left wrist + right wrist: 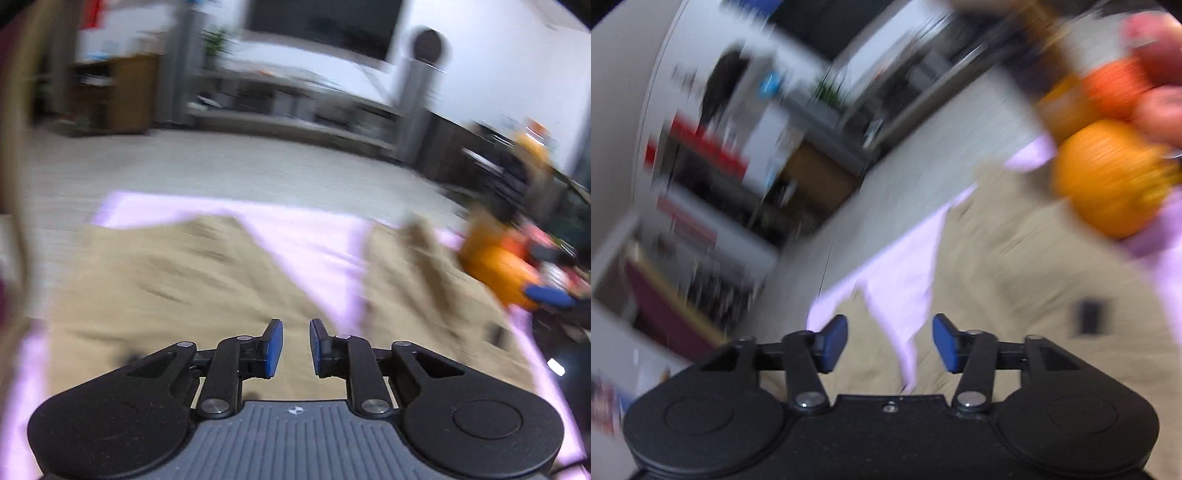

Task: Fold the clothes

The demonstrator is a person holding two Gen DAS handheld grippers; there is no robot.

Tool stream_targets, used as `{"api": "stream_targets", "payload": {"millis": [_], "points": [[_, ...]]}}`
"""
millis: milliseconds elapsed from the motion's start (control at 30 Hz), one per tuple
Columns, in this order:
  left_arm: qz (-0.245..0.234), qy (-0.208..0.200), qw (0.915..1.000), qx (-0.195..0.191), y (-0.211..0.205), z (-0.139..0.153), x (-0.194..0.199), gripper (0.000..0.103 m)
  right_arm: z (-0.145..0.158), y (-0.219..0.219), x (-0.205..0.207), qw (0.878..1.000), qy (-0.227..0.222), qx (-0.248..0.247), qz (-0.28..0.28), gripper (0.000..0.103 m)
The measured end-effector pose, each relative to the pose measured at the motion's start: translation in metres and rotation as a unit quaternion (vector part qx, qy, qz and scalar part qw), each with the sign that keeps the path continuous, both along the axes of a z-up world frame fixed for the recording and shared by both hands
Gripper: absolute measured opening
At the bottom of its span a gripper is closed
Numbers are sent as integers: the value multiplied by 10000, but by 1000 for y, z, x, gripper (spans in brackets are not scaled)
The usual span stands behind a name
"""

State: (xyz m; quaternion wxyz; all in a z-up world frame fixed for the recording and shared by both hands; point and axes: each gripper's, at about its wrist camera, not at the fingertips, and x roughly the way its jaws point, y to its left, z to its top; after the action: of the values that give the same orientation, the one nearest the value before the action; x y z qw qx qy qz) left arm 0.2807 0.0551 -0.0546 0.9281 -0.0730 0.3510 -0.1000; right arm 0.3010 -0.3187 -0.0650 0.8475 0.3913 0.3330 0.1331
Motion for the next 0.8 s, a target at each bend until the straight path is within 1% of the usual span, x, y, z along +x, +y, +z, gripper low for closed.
{"api": "stream_targets", "payload": {"millis": [67, 133, 200, 233, 300, 367, 400, 433, 467, 567, 600, 633, 700, 800], "points": [[-411, 158, 9990, 127, -33, -12, 3, 18, -9, -24, 0, 9990, 183, 29, -417, 51], [-601, 296, 9973, 315, -55, -25, 9, 18, -28, -49, 1, 9976, 389, 95, -566, 51], [-769, 448, 9948, 497, -75, -38, 15, 18, -48, -59, 8, 9945, 666, -28, -806, 50], [-743, 583, 9940, 547, -78, -46, 20, 18, -58, -64, 10, 9932, 760, -65, -874, 50], [-642, 806, 9933, 528, -76, -60, 27, 19, -76, -75, 13, 9907, 935, -119, -982, 50], [-620, 771, 9940, 472, -72, -61, 27, 23, -98, -92, 16, 9883, 1165, -33, -987, 49], [-609, 753, 9943, 444, -70, -61, 27, 23, -107, -99, 19, 9864, 1332, 82, -956, 46], [-609, 728, 9945, 434, -69, -62, 27, 23, -116, -103, 21, 9846, 1489, 262, -881, 39], [-653, 672, 9944, 495, -70, -62, 25, 23, -124, -107, 22, 9833, 1578, 520, -742, 36], [-716, 497, 9947, 541, -70, -65, 20, 23, -142, -112, 22, 9765, 1526, 1515, -153, 37], [-715, 416, 9953, 493, -69, -66, 18, 23, -146, -111, 25, 9741, 1482, 1706, 15, 37], [-715, 335, 9959, 445, -69, -68, 16, 24, -149, -109, 29, 9737, 1513, 1702, 118, 39], [-713, 173, 9967, 354, -68, -71, 11, 24, -150, -101, 42, 9760, 1595, 1474, 177, 39], [-689, -4, 9971, 313, -68, -72, 7, 24, -123, -75, 56, 9910, 1146, 657, 207, 37]]}}
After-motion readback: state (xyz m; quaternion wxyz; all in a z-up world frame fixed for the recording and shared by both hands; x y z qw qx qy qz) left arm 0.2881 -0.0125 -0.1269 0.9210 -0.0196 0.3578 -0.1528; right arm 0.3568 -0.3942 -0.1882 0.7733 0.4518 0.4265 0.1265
